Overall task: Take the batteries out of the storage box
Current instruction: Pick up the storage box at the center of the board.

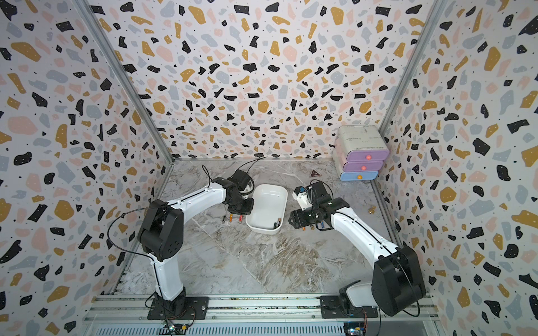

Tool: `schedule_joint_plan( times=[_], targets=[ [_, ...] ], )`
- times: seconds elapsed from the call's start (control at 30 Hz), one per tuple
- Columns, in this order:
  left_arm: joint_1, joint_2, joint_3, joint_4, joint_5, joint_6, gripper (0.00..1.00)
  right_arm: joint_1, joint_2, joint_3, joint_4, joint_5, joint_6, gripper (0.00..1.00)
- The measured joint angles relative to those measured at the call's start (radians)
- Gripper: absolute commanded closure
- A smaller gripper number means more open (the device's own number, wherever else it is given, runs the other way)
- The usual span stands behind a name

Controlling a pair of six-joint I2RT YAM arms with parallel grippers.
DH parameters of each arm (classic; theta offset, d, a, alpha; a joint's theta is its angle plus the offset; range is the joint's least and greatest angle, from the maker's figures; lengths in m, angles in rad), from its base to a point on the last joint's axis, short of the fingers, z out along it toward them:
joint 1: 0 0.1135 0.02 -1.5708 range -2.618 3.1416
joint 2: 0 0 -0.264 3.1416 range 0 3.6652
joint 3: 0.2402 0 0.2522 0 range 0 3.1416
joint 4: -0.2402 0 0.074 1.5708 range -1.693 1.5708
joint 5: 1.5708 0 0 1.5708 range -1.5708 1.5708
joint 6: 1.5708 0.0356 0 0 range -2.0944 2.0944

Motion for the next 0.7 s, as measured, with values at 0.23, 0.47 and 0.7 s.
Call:
schedule_joint_plan(
  times=[0.23,0.47,0.7],
  targets=[
    [-0.006,-0.130,-0.151,0.057,-0.018,-0.032,1.00,0.051,-0.004,0.000,-0.001,-0.074,-0.044,0.35],
    [-0.048,-0.268,-0.241,0.083,-0.047,-0.054,1.00,0.180,0.003,0.060,-0.107,-0.008,-0.185,0.44],
    [-0.064,-0.391,-0.366,0.138,-0.081,-0.056,1.00,0.267,0.016,0.057,-0.071,0.040,-0.244,0.46]
  ],
)
